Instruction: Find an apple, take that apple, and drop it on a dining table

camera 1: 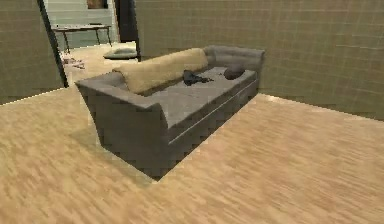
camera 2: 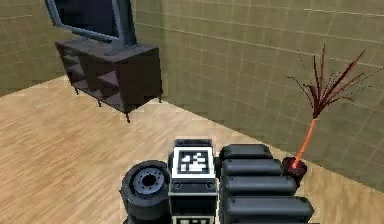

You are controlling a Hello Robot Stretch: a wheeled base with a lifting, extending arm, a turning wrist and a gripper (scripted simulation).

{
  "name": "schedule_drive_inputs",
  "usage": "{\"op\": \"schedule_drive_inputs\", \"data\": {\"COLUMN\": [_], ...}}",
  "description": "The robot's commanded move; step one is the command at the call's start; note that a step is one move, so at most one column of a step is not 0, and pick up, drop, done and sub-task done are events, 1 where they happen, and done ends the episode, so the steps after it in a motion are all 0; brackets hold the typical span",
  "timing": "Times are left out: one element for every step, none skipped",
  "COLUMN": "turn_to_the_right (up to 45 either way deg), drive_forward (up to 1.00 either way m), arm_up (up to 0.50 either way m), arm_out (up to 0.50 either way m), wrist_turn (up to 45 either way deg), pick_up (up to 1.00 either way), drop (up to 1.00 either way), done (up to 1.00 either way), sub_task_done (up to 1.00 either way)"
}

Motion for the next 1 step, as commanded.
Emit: {"op": "schedule_drive_inputs", "data": {"turn_to_the_right": [12.0], "drive_forward": [0.00], "arm_up": [0.00], "arm_out": [0.00], "wrist_turn": [0.0], "pick_up": [0.00], "drop": [0.00], "done": [0.00], "sub_task_done": [0.00]}}
